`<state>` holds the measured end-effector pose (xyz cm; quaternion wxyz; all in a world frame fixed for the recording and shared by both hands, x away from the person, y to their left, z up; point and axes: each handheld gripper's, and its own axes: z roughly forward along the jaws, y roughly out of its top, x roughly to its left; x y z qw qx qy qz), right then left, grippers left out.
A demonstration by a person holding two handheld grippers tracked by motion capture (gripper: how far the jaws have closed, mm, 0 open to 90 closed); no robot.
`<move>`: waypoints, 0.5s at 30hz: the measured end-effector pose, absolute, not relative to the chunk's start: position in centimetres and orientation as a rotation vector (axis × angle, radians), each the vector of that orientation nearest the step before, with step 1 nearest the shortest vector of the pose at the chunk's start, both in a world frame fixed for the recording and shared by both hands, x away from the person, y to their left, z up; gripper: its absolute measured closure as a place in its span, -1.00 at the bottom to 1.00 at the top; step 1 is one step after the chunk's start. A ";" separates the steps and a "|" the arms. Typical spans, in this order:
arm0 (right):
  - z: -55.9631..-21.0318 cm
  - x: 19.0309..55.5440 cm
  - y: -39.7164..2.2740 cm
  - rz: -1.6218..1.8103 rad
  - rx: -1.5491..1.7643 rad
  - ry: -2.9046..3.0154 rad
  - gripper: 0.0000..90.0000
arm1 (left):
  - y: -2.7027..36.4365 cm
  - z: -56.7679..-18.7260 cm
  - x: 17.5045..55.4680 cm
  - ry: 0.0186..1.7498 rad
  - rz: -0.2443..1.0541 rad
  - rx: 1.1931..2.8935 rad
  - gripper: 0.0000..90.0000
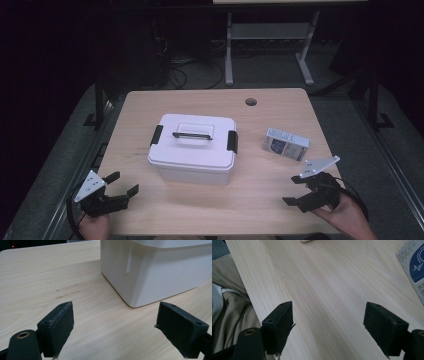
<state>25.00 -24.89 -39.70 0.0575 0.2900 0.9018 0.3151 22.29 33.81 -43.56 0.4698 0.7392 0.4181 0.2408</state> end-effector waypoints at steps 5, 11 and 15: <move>-38.9 25.1 -24.7 0.919 0.864 2.753 -0.48 | 33.9 -43.5 22.3 1.021 0.591 1.814 -0.70; -37.9 25.4 -24.2 0.872 0.824 2.777 -0.48 | 33.9 -43.5 22.3 1.026 0.592 1.813 -0.70; -37.1 25.7 -23.7 0.844 0.793 2.796 -0.47 | 33.9 -43.5 22.3 1.027 0.591 1.808 -0.70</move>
